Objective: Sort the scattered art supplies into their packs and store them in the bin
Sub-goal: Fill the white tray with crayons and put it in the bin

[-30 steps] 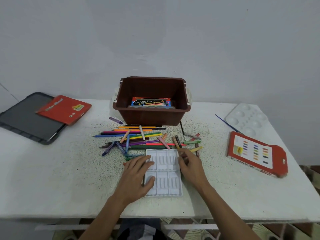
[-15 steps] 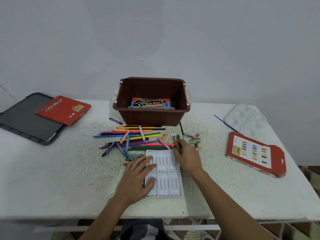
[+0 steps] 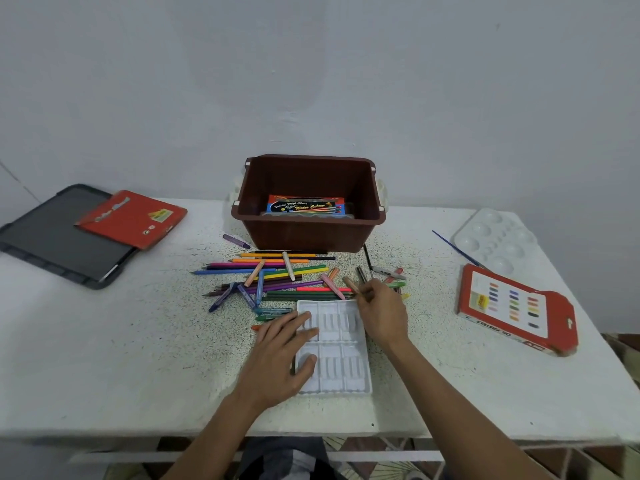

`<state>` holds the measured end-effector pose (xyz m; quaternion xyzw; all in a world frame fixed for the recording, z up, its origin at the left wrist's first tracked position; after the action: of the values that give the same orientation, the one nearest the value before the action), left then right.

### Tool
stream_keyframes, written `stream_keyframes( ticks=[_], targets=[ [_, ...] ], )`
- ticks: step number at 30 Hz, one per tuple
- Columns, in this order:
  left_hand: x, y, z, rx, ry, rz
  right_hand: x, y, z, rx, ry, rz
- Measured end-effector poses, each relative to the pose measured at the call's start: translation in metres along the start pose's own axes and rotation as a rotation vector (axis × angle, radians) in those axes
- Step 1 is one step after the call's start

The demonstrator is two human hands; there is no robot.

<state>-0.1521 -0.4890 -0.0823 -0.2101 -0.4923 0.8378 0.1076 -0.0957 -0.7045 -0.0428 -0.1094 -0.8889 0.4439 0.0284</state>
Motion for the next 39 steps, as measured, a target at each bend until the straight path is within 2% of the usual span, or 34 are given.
stream_keyframes(
  ticks=[4,8,12,15,18,21,24,30,39],
  targets=[
    [0.0,0.0,-0.001,0.006,-0.005,-0.001,0.008,-0.013,-0.009,-0.053,-0.098,0.145],
    [0.001,0.001,-0.002,0.006,-0.007,-0.001,0.018,-0.035,-0.016,-0.155,-0.161,0.209],
    [0.001,0.001,-0.003,0.011,-0.009,0.003,0.027,-0.05,-0.019,-0.201,-0.162,0.056],
    [0.001,0.002,-0.002,0.011,-0.006,0.005,0.026,-0.049,-0.021,-0.087,-0.188,-0.125],
    [0.002,0.002,-0.003,0.012,-0.001,0.012,0.023,-0.043,-0.023,0.036,-0.244,-0.219],
    [0.001,0.001,-0.002,0.014,0.006,0.02,0.018,-0.04,-0.029,0.084,-0.284,-0.248],
    [0.001,0.002,-0.003,0.02,0.004,0.011,0.013,-0.036,-0.03,0.033,-0.262,-0.263],
    [0.0,0.002,-0.003,0.009,-0.003,0.001,0.013,-0.031,-0.028,-0.09,-0.207,-0.184],
    [0.001,0.003,-0.003,-0.002,-0.014,-0.011,0.012,-0.029,-0.026,-0.025,-0.241,-0.14]
  ],
)
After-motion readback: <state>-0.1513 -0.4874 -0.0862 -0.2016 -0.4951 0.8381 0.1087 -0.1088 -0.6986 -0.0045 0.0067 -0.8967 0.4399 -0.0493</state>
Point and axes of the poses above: each hand's wrist, its own x-axis away from the middle knuckle, its own y-axis out of the palm, z = x × y, the point moved 6 cm from there along -x, towards the middle knuckle, and after that the axes turned 5 degrees about -y, right-handed, at the moved point
